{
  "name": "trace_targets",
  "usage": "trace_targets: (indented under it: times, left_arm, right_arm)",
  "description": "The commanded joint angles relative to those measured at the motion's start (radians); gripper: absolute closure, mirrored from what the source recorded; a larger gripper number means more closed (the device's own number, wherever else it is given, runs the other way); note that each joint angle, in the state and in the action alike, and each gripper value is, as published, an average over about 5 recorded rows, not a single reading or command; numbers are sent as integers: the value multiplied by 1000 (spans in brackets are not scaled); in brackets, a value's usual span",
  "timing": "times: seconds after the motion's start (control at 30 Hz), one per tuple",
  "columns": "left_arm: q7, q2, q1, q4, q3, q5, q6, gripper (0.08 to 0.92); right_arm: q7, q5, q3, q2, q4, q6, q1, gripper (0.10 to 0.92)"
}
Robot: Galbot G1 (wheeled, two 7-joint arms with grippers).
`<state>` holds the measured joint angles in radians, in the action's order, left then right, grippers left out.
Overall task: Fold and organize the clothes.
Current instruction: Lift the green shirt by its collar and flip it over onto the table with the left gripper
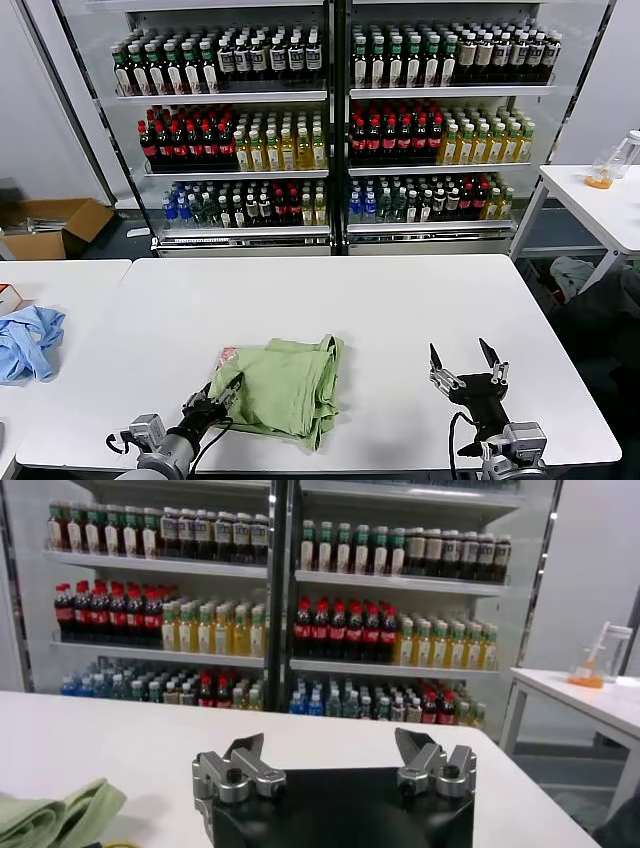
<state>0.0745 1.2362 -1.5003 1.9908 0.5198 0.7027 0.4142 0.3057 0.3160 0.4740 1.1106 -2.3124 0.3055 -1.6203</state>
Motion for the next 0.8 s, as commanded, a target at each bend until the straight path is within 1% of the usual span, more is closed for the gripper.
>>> trace_targets:
  times: [0.03, 0.3, 0.4, 0.5, 0.63, 0.7, 0.8]
  left_arm:
    - [-15, 7, 16, -24, 16, 144, 10, 563]
    - [-27, 20, 26, -38, 38, 272, 27, 796]
    - [-28, 26, 26, -38, 51, 331, 34, 865]
    - [-27, 30, 24, -31, 73, 385, 42, 888]
    - [-20, 23, 12, -5, 146, 456, 55, 888]
    - [-14, 9, 6, 11, 218, 486, 64, 888]
    - [-7, -39, -2, 31, 369, 530, 80, 888]
  right_arm:
    - [0, 1, 3, -1, -4, -1, -4, 203]
    - [0, 5, 10, -9, -5, -1, -3, 203]
    - [0, 7, 12, -10, -7, -2, -3, 203]
    - [0, 9, 14, -13, -7, -2, -2, 203]
    - [0, 13, 12, -15, -6, -2, 4, 203]
    - [1, 16, 9, -16, -5, -2, 9, 203]
    - [1, 23, 5, -19, -2, -2, 20, 203]
